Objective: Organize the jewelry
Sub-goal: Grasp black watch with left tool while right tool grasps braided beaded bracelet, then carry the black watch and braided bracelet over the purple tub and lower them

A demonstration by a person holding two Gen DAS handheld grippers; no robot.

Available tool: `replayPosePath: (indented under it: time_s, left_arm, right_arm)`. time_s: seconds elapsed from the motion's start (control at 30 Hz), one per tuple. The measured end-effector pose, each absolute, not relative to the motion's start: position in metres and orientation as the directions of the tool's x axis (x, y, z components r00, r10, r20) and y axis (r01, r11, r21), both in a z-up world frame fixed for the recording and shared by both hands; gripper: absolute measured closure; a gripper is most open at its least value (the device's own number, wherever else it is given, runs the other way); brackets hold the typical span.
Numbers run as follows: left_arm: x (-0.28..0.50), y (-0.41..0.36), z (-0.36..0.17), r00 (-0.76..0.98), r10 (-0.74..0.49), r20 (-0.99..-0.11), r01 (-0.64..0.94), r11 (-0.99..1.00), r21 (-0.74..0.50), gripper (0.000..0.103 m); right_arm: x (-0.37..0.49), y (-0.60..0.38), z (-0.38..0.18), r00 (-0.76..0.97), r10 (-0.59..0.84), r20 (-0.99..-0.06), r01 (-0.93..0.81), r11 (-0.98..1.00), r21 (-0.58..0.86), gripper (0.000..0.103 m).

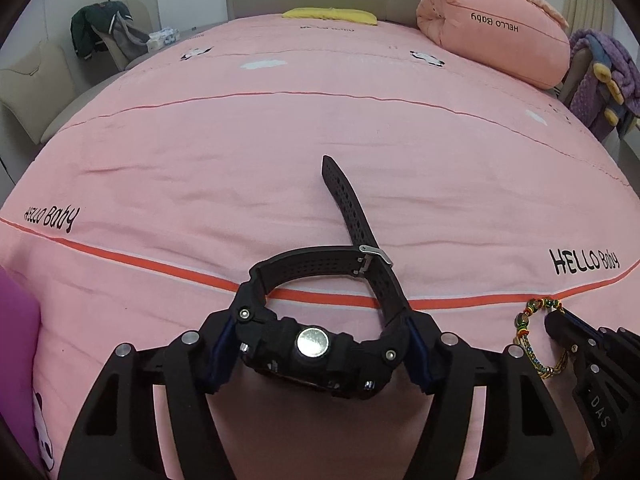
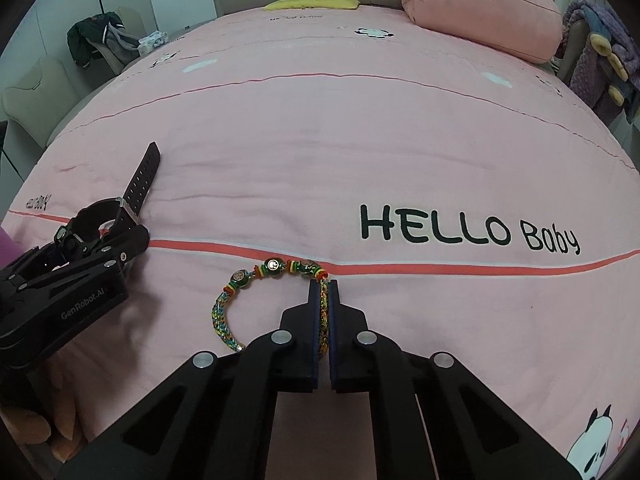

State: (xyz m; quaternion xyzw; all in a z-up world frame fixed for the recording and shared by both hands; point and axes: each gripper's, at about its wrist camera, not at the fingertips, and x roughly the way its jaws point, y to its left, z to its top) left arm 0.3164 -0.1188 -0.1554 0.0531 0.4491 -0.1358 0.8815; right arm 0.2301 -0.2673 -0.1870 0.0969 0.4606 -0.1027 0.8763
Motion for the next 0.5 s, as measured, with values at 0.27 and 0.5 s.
replayPosePath:
  time_s: [0.27,0.5]
  left_arm:
    - [0.278,-0.113,-0.139,0.577,-0.203,-0.791,0.317,0.948,-0.012,0.038]
    - [0.241,-0.099,-0.119,0.581,-0.216,-0.785,0.331,0.944,-0.015,0.038]
  right_arm:
    - [0.197,-0.273,-0.181,0.592,-0.010,-0.806,0.285,0.938,0.198,0.100]
    - [0.161,-0.270,-0.167,0.588,-0.035,-0.808,0.310,0.932,0.185,0.100]
